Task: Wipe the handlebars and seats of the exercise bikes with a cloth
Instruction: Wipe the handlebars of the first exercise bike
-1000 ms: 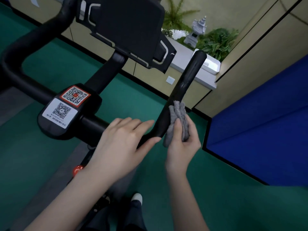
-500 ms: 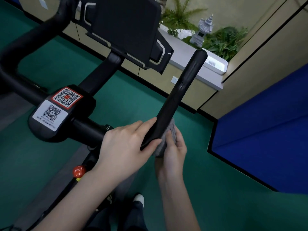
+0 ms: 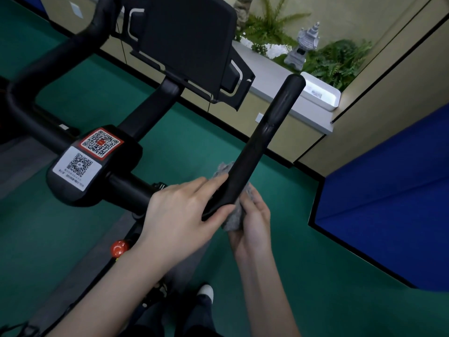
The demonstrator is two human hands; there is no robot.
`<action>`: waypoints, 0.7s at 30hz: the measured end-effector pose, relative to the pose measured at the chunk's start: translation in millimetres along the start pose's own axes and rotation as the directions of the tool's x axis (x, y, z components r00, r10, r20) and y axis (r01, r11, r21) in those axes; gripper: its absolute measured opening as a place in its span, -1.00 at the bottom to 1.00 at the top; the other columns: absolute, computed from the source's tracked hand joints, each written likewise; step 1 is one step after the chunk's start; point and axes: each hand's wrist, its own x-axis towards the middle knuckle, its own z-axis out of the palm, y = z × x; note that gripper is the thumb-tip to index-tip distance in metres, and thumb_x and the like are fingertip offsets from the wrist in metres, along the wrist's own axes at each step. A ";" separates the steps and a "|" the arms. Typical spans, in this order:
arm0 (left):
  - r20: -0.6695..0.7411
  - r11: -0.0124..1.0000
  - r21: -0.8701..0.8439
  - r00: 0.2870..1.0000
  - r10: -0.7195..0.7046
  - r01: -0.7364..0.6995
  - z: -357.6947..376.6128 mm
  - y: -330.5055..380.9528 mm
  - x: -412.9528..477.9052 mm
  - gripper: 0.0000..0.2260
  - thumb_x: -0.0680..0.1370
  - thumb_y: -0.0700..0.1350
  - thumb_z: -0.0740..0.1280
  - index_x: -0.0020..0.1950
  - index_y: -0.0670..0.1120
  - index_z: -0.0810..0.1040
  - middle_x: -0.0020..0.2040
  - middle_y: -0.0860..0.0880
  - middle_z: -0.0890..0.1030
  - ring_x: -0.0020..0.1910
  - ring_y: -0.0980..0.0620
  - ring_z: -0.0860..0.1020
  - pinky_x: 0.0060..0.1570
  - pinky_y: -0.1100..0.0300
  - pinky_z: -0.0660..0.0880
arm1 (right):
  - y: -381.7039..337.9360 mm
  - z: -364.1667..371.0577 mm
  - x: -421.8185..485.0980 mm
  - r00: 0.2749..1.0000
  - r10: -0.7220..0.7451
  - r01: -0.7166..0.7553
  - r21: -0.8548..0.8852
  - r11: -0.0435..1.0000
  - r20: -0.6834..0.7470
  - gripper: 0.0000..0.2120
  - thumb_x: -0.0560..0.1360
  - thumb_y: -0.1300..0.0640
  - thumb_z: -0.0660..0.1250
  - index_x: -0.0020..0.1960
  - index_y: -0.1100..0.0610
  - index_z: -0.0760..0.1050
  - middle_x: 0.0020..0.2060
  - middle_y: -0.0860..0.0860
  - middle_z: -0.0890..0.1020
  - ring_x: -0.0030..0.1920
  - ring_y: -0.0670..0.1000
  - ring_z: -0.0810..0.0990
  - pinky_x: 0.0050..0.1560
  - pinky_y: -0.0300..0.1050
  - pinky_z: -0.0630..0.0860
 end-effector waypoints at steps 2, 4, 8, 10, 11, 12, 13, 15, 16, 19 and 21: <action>0.004 1.000 -0.004 1.000 -0.001 0.001 -0.3 0.0 -0.1 -0.57 0.47 0.22 0.20 0.25 0.08 0.54 -0.19 0.12 0.62 -0.29 0.03 0.62 -0.38 0.21 0.45 | 3.0 -2.7 -6.7 0.999 -0.034 0.034 -0.017 0.999 -0.009 -0.78 0.56 0.35 0.17 0.11 0.27 0.56 -0.06 0.15 0.69 -0.10 0.05 0.67 -0.09 -0.13 0.63; 0.005 1.000 0.000 1.000 -0.004 0.004 -0.6 0.7 -0.1 -0.57 0.47 0.22 0.20 0.26 0.09 0.54 -0.19 0.13 0.62 -0.28 0.04 0.62 -0.36 0.22 0.45 | 5.6 -6.2 -13.6 0.998 -0.057 0.057 -0.010 0.998 0.004 -0.79 0.56 0.31 0.21 0.14 0.29 0.55 -0.07 0.14 0.69 -0.10 0.04 0.67 -0.10 -0.14 0.62; 0.011 1.000 0.001 1.000 -0.007 0.007 -0.6 0.4 -0.1 -0.57 0.48 0.22 0.21 0.28 0.09 0.53 -0.19 0.14 0.62 -0.28 0.07 0.61 -0.35 0.23 0.44 | 4.4 -5.7 -12.8 0.997 -0.083 0.082 -0.028 0.996 -0.009 -0.80 0.56 0.30 0.20 0.12 0.30 0.53 -0.09 0.15 0.67 -0.11 0.04 0.65 -0.08 -0.13 0.62; 0.015 1.000 -0.004 1.000 -0.005 0.005 -0.5 0.2 0.3 -0.57 0.48 0.22 0.22 0.28 0.09 0.53 -0.19 0.14 0.62 -0.28 0.08 0.61 -0.35 0.24 0.44 | 3.6 -4.9 -10.3 0.995 -0.098 0.097 -0.037 0.995 -0.033 -0.81 0.55 0.31 0.21 0.10 0.31 0.53 -0.12 0.15 0.67 -0.13 0.05 0.64 -0.07 -0.12 0.61; 0.014 1.000 -0.004 1.000 -0.005 0.005 -0.2 0.2 0.5 -0.57 0.48 0.22 0.23 0.27 0.09 0.53 -0.19 0.15 0.62 -0.28 0.08 0.61 -0.35 0.25 0.43 | 3.8 -5.1 -9.7 0.993 -0.107 0.106 -0.043 0.993 -0.045 -0.83 0.54 0.32 0.22 0.07 0.30 0.54 -0.14 0.15 0.67 -0.15 0.05 0.64 -0.10 -0.13 0.61; 0.012 1.000 -0.004 1.000 -0.006 0.006 0.1 0.1 0.6 -0.58 0.47 0.22 0.23 0.26 0.08 0.54 -0.19 0.15 0.62 -0.28 0.09 0.61 -0.35 0.25 0.43 | 4.3 -5.8 -10.0 0.992 -0.116 0.113 -0.054 0.992 -0.055 -0.84 0.53 0.32 0.23 0.04 0.29 0.55 -0.16 0.14 0.67 -0.17 0.04 0.64 -0.13 -0.15 0.61; 0.007 1.000 -0.003 1.000 -0.005 0.005 0.7 -0.1 0.7 -0.58 0.47 0.22 0.24 0.25 0.08 0.55 -0.19 0.15 0.63 -0.29 0.09 0.61 -0.36 0.26 0.42 | 5.3 -6.9 -10.9 0.991 -0.121 0.117 -0.064 0.991 -0.062 -0.85 0.51 0.31 0.25 0.02 0.28 0.56 -0.17 0.13 0.67 -0.18 0.03 0.64 -0.16 -0.16 0.61; -0.002 1.000 -0.003 1.000 -0.004 0.004 1.8 -0.4 0.2 -0.59 0.46 0.21 0.26 0.23 0.07 0.56 -0.18 0.15 0.63 -0.29 0.09 0.62 -0.36 0.27 0.43 | 7.9 -8.9 -13.7 0.992 -0.114 0.110 -0.060 0.992 -0.058 -0.84 0.48 0.28 0.27 0.01 0.27 0.58 -0.18 0.13 0.68 -0.19 0.02 0.65 -0.20 -0.18 0.60; -0.004 1.000 -0.005 1.000 -0.004 0.004 2.1 -0.3 0.0 -0.59 0.46 0.20 0.27 0.23 0.07 0.57 -0.18 0.15 0.63 -0.29 0.09 0.62 -0.36 0.27 0.44 | 8.2 -9.2 -14.5 0.993 -0.102 0.099 -0.051 0.994 -0.051 -0.84 0.48 0.28 0.27 0.01 0.27 0.58 -0.18 0.13 0.68 -0.19 0.02 0.66 -0.20 -0.18 0.60; -0.002 1.000 -0.006 1.000 -0.004 0.004 1.7 1.1 0.3 -0.59 0.46 0.20 0.25 0.22 0.06 0.57 -0.18 0.14 0.63 -0.30 0.08 0.62 -0.37 0.25 0.46 | 2.9 -6.3 -8.4 0.994 -0.088 0.088 0.006 0.996 -0.059 -0.82 0.53 0.32 0.22 0.05 0.30 0.56 -0.16 0.14 0.69 -0.18 0.02 0.67 -0.19 -0.18 0.61; 0.013 1.000 -0.003 1.000 -0.007 0.007 0.1 2.6 0.6 -0.58 0.47 0.22 0.22 0.22 0.05 0.57 -0.19 0.14 0.63 -0.29 0.07 0.62 -0.39 0.24 0.47 | -5.2 -3.2 0.3 0.989 -0.114 0.119 0.050 0.992 -0.095 -0.82 0.55 0.32 0.22 0.08 0.29 0.55 -0.13 0.14 0.68 -0.15 0.02 0.67 -0.14 -0.15 0.63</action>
